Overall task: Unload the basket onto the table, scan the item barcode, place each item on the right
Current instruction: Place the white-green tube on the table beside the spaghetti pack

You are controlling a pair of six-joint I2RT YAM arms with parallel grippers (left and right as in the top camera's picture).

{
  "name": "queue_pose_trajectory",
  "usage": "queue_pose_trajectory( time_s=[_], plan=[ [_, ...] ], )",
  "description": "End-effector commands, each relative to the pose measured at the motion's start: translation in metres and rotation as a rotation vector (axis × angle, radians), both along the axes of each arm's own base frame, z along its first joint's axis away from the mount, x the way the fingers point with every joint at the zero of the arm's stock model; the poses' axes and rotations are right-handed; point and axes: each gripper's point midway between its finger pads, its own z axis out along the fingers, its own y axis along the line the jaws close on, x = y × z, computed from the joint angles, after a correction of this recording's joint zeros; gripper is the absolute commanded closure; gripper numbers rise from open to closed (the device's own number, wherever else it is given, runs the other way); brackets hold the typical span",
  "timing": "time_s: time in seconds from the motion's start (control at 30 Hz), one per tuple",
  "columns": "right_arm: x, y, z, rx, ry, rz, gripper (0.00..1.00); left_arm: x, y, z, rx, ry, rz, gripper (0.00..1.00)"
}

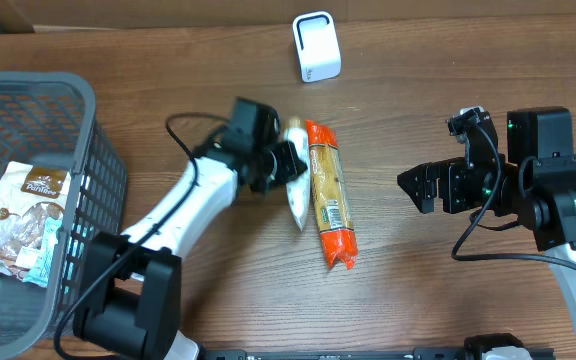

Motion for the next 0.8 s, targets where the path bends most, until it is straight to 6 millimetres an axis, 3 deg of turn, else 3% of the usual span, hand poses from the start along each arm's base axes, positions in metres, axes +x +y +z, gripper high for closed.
queue_pose_trajectory(
  time_s=[0.0, 0.03, 0.1, 0.2, 0.27, 0.43, 0.53, 0.67, 0.77],
  plan=[
    [0.004, -0.001, 0.01, -0.002, -0.03, -0.003, 0.0, -0.008, 0.01, -0.017, 0.048, 0.078, 0.193, 0.96],
    [0.004, -0.001, 0.01, -0.002, -0.03, -0.003, 0.0, -0.012, 0.01, -0.021, 0.056, 0.083, 0.189, 0.96],
    [0.004, -0.001, 0.01, -0.002, -0.031, -0.003, 0.0, -0.015, 0.007, -0.024, 0.063, 0.089, 0.178, 0.85],
    [0.004, -0.001, 0.01, -0.002, -0.031, -0.003, 0.0, -0.014, 0.003, -0.023, 0.058, 0.08, 0.171, 0.39],
    [0.004, -0.001, 0.01, -0.002, -0.03, -0.003, 0.0, -0.012, 0.002, -0.022, 0.055, 0.069, 0.166, 0.29],
    [0.004, -0.001, 0.01, -0.002, -0.03, -0.003, 0.0, -0.003, -0.012, -0.01, 0.016, -0.033, 0.033, 0.26],
    [0.004, -0.001, 0.01, -0.002, -0.03, -0.003, 0.0, 0.008, -0.017, 0.008, 0.009, -0.116, -0.04, 0.26],
    [0.004, -0.001, 0.01, -0.002, -0.03, -0.003, 0.0, 0.027, -0.01, 0.054, 0.029, -0.204, -0.088, 0.23],
    [0.004, -0.001, 0.01, -0.002, -0.03, -0.003, 0.0, 0.041, 0.007, 0.102, 0.071, -0.262, -0.108, 0.22]
  ],
)
